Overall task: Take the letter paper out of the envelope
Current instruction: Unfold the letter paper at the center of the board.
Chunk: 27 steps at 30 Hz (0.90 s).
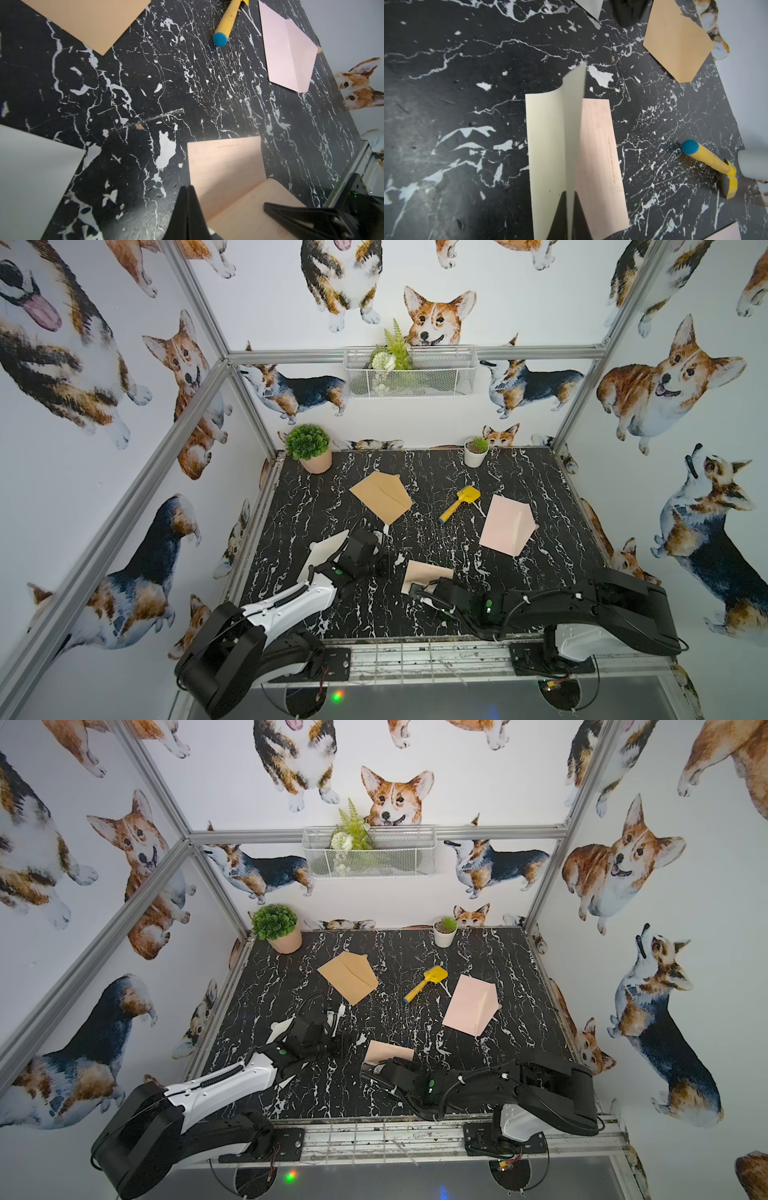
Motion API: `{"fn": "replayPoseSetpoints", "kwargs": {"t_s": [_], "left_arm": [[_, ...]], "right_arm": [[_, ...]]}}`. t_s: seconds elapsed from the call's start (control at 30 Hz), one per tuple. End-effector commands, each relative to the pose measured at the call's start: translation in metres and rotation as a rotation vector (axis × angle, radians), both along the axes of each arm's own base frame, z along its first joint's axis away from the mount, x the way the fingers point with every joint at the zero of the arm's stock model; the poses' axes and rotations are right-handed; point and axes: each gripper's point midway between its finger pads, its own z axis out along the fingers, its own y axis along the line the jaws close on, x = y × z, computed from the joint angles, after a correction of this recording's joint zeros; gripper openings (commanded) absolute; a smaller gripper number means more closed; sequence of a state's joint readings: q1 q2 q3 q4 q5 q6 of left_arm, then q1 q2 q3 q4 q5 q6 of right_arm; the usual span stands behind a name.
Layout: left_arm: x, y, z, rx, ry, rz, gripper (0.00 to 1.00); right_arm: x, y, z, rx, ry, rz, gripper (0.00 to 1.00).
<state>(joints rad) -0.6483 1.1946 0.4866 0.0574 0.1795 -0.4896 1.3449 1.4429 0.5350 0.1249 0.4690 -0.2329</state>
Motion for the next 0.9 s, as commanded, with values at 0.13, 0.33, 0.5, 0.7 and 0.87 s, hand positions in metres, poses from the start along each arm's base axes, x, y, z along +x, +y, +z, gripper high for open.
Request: {"fn": "replayPoseSetpoints", "kwargs": {"t_s": [0.13,0.33,0.5,0.7,0.87], "left_arm": [[-0.008,-0.017,0.006,-0.102,0.017,-0.072,0.03],[-0.014,-0.019,-0.001,-0.117,0.048,-0.085,0.02],[-0.016,-0.024,0.001,-0.159,0.056,-0.092,0.02],[-0.021,-0.031,-0.002,-0.200,0.086,-0.110,0.02],[-0.023,-0.030,-0.007,-0.216,0.090,-0.095,0.01]], "right_arm": [[0.001,0.023,0.013,0.026,-0.122,0.009,0.00],[0.005,0.031,0.035,0.026,-0.185,0.039,0.00],[0.013,0.027,0.041,-0.006,-0.267,0.043,0.00],[0.022,0.025,0.048,-0.033,-0.330,0.036,0.00],[0.034,0.026,0.057,-0.037,-0.384,0.035,0.00]]}}
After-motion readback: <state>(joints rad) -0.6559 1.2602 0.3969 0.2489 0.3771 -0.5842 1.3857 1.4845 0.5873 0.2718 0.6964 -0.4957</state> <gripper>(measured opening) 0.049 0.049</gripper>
